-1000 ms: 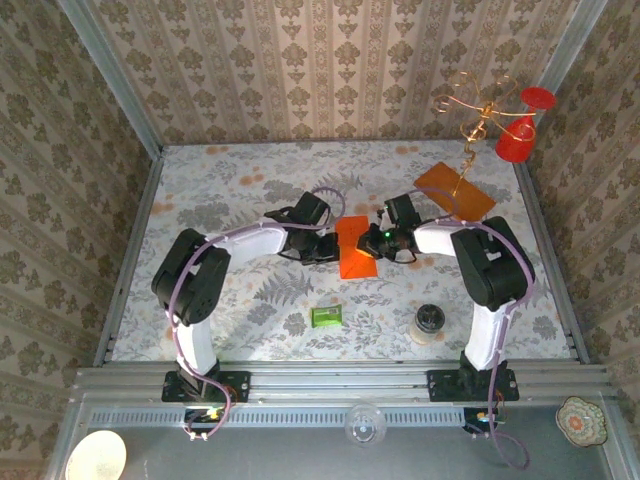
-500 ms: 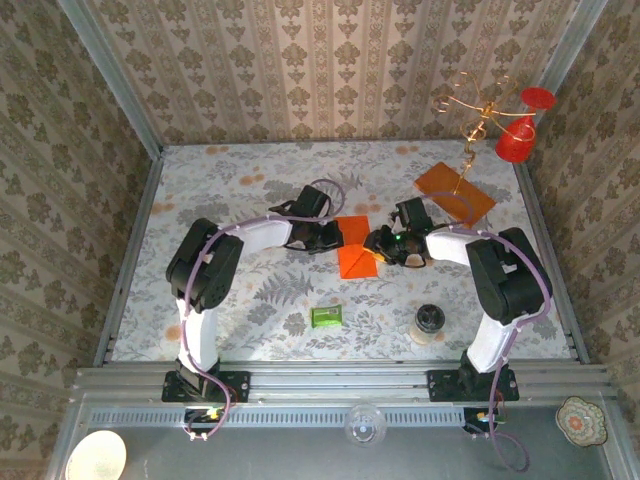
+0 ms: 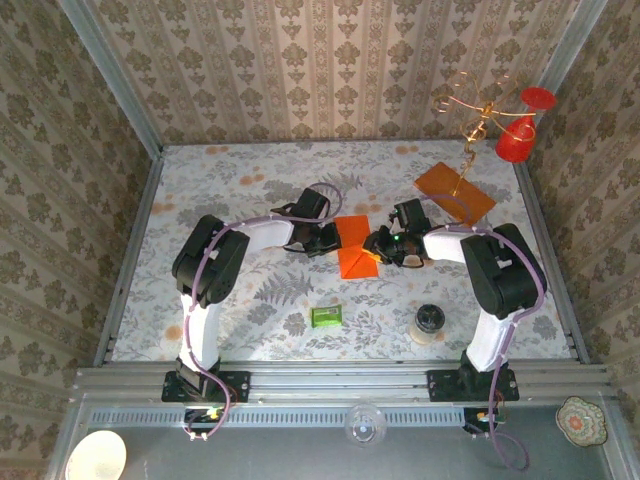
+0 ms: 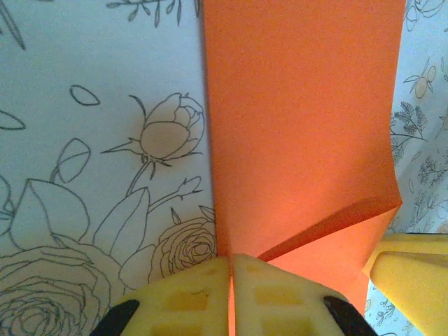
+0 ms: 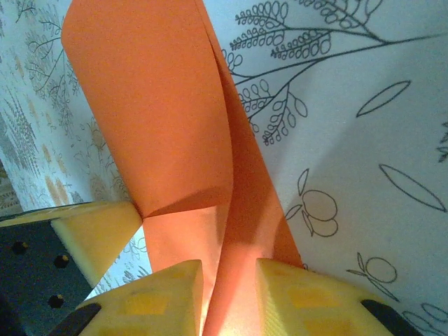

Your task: Fold a paper plane with a square sheet of paper (pick it up from the middle)

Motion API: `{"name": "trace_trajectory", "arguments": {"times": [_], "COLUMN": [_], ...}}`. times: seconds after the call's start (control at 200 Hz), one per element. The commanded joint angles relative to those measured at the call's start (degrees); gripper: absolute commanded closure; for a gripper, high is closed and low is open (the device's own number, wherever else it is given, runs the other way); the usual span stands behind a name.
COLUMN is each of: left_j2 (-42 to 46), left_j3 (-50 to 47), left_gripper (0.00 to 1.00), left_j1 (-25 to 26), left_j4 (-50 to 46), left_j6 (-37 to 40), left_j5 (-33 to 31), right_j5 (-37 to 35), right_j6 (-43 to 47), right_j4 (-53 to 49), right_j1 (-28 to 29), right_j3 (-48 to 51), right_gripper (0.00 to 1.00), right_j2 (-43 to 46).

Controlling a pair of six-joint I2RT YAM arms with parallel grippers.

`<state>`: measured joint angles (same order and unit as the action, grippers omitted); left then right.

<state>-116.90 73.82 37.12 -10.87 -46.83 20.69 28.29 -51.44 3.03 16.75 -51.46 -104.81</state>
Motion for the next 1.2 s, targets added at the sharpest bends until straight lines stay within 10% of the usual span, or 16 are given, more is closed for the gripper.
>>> {"name": "trace_trajectory", "arguments": {"times": [0.0,1.195], "left_j2": [-1.7,-1.6], "left_j3": [-0.2,-0.5], "left_gripper": [0.89,0.91], "left_j1": [-0.1,-0.3], "left_j4": [-1.3,-2.0], "left_j6": [-1.3,-1.4], "left_j5": [-1.0,-0.6], "right_j5": [1.5,4.9], "right_j6": [-0.9,-3.8], "right_j4": [0.8,10.1], "right_j1": [0.5,1.4], "right_j3": [-0.4,1.7], "right_gripper": [0.72,0.84], "right_j2": [-1.6,-3.1]}}
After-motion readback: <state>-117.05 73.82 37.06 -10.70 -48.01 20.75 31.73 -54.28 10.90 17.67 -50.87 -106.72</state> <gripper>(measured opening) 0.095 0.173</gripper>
